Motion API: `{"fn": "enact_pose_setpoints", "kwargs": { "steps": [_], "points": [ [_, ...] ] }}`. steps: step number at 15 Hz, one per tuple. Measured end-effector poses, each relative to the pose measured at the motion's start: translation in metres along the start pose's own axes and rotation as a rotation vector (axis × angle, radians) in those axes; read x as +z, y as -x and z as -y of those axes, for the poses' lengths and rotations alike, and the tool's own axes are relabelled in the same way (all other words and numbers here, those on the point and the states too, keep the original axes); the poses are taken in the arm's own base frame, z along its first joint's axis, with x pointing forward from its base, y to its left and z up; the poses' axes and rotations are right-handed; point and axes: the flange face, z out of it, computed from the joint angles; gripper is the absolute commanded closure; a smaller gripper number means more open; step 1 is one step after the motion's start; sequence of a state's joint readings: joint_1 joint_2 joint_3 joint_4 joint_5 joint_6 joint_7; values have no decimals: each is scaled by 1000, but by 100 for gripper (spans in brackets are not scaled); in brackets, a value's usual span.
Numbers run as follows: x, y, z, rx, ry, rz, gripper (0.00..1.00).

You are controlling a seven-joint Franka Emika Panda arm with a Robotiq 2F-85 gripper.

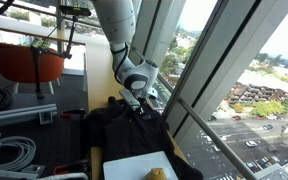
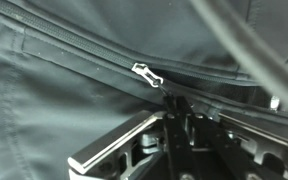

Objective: Close the zipper on the jumper

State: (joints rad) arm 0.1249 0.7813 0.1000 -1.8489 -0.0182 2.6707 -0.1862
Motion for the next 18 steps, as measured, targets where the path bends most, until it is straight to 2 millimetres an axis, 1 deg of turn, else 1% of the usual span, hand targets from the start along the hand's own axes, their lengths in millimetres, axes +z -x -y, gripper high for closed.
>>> {"fn": "enact_pose_setpoints", "kwargs": {
  "steps": [5, 9, 12, 15, 18],
  "points": [
    [7, -11, 23, -24, -5, 9, 98],
    [19, -16, 33, -30, -9, 14, 98],
    [23, -20, 40, -35, -10, 14, 98],
    [22, -25, 44, -40, -11, 19, 98],
    [16, -33, 54, -52, -12, 21, 98]
  ]
}}
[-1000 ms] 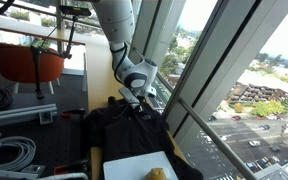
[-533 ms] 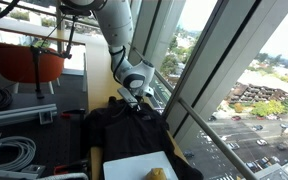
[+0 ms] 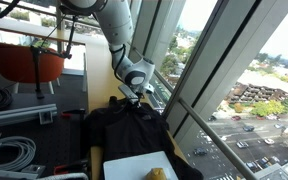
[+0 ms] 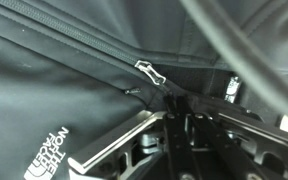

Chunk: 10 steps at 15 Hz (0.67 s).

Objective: Close the zipper on the jumper

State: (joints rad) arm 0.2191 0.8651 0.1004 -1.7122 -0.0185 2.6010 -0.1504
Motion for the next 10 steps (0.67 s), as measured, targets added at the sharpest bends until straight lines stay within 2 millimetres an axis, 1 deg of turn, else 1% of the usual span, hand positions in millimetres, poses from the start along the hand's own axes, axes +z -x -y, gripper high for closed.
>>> {"fn": "enact_pose_setpoints", "kwargs": {
  "steps": [4, 10],
  "points": [
    [-7, -11, 14, -25, 7, 4, 98],
    [-6, -20, 48, -74, 26, 14, 98]
  ]
}}
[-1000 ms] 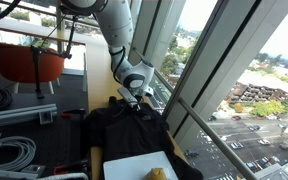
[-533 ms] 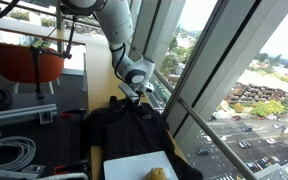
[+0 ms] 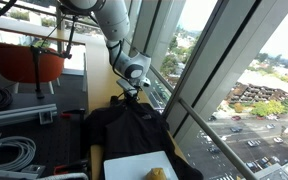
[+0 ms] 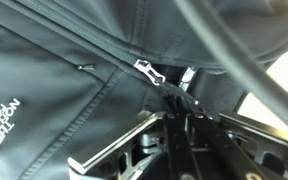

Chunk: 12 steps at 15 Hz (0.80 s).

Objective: Close the zipper on the jumper

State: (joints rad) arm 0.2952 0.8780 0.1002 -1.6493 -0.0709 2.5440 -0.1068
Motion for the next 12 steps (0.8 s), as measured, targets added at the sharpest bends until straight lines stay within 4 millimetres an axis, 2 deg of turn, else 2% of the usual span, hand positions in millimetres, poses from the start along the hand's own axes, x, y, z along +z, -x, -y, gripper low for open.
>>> {"fn": "enact_pose_setpoints", "kwargs": {
  "steps": [3, 7, 12],
  "points": [
    [4, -4, 15, -21, 4, 1, 98],
    [9, -6, 24, -42, 12, 5, 98],
    [2, -16, 36, -56, 15, -10, 98]
  ]
}}
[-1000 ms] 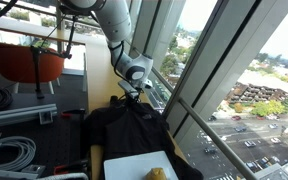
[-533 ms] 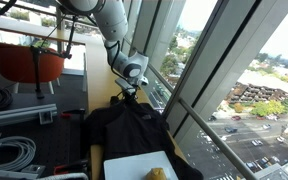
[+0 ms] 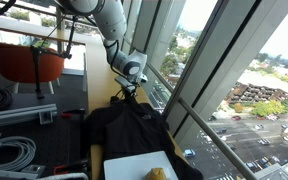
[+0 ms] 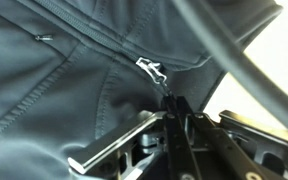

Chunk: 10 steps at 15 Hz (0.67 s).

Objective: Close the zipper on the jumper

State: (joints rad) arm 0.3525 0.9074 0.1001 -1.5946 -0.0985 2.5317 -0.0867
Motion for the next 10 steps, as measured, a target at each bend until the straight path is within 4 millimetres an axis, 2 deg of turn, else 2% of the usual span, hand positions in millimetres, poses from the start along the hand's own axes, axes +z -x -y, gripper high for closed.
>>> {"fn": "enact_pose_setpoints", "kwargs": {
  "steps": [4, 8, 9, 10],
  "points": [
    [-10, -12, 13, -13, 3, -14, 98],
    [-12, -16, 16, -19, 3, 0, 98],
    [-12, -17, 17, -20, 3, 4, 68],
    [-11, -17, 18, -22, 3, 8, 67]
  ]
}}
